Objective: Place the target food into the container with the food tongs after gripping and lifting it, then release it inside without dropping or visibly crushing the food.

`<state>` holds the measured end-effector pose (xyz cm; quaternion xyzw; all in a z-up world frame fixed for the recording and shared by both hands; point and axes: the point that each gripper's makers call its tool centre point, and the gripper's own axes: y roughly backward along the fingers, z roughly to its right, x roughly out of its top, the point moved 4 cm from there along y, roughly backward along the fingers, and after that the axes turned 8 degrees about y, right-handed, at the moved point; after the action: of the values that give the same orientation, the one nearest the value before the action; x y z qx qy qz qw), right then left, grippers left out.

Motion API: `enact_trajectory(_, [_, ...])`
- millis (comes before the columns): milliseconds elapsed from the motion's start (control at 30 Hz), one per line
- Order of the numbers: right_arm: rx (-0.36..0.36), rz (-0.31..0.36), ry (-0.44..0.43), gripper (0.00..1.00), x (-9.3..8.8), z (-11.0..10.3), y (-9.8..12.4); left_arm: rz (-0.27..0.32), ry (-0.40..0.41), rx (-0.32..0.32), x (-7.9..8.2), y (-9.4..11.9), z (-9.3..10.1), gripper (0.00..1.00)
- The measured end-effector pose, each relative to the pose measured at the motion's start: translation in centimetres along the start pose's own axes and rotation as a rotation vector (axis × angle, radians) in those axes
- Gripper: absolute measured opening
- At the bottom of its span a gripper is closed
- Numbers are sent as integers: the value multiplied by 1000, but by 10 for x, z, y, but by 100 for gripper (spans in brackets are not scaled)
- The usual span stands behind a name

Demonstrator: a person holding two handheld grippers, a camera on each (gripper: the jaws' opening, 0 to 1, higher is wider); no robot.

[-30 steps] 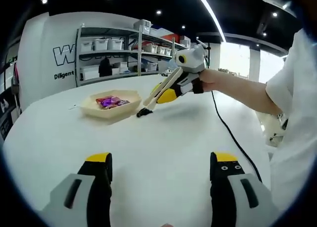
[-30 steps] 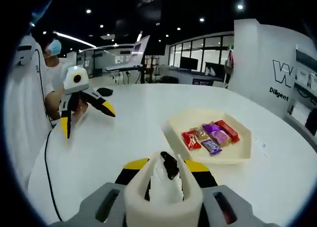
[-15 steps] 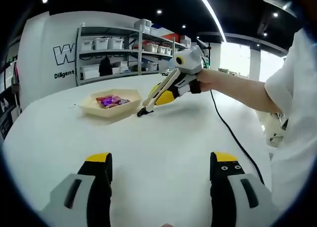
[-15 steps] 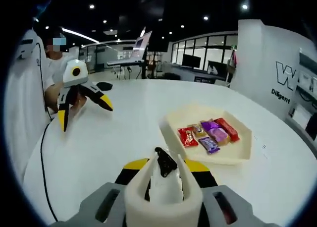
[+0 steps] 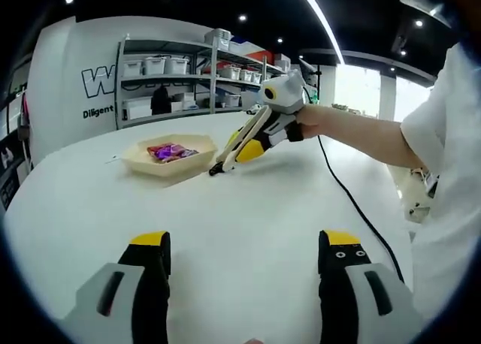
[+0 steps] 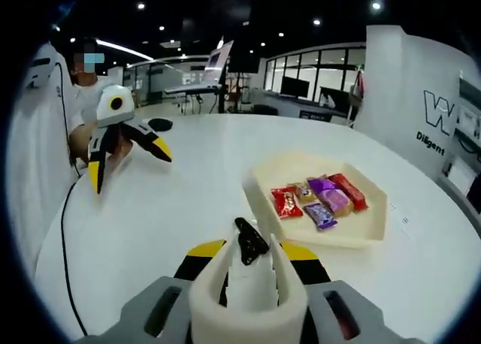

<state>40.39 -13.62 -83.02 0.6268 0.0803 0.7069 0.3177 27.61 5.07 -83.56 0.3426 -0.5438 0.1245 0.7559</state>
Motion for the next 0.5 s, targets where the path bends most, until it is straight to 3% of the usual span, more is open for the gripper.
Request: enact_trajectory(500, [2,3,-8,19,1,-17,3,7,3,-9,0,0,2,78])
